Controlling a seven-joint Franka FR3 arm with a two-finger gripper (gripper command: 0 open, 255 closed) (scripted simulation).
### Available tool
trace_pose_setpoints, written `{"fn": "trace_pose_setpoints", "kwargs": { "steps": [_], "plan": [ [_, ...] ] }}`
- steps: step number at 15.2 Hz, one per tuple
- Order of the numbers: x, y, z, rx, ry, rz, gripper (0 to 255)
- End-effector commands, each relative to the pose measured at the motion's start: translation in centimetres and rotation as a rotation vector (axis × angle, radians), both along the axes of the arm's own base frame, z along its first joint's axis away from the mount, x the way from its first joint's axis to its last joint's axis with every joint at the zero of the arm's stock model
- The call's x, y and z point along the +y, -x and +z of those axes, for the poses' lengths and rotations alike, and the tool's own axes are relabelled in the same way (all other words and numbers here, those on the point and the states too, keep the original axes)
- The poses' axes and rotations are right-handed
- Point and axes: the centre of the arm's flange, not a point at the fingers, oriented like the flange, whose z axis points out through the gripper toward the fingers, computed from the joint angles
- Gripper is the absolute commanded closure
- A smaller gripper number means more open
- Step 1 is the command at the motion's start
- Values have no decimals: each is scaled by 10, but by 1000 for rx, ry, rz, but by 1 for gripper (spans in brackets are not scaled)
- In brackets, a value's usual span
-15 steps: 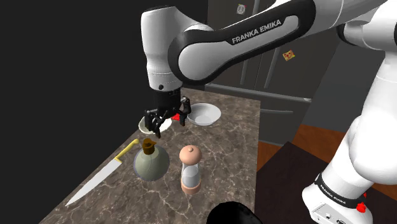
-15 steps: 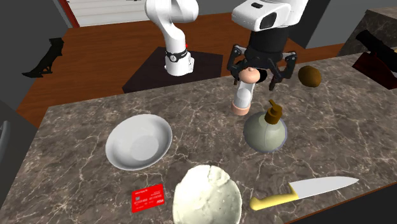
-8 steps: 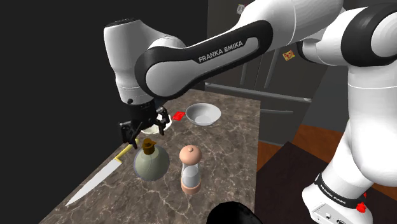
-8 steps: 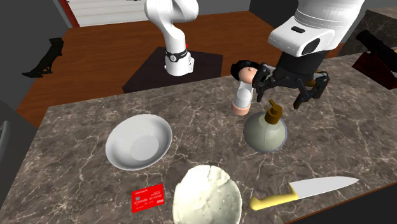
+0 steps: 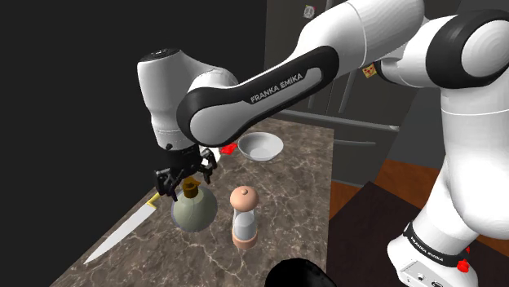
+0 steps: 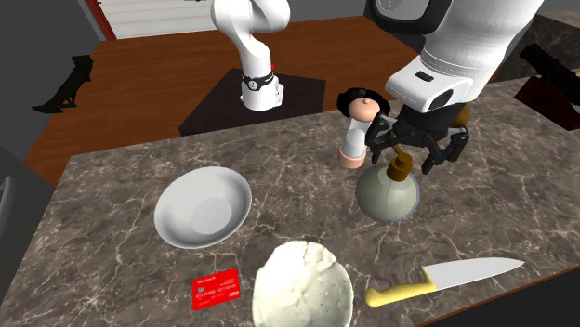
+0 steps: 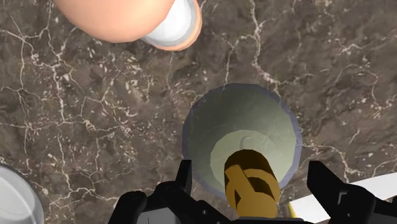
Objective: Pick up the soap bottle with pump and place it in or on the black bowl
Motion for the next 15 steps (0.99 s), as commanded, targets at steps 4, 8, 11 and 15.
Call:
{"fn": "trace_pose_setpoints", "kwargs": {
  "steps": [4,8,11,15],
  "plan": [
    [1,0,-2,0,0,0,0],
    [0,0,-2,0,0,0,255],
    [1,0,-2,0,0,0,255],
    [0,0,-2,0,0,0,255]
  ]
}}
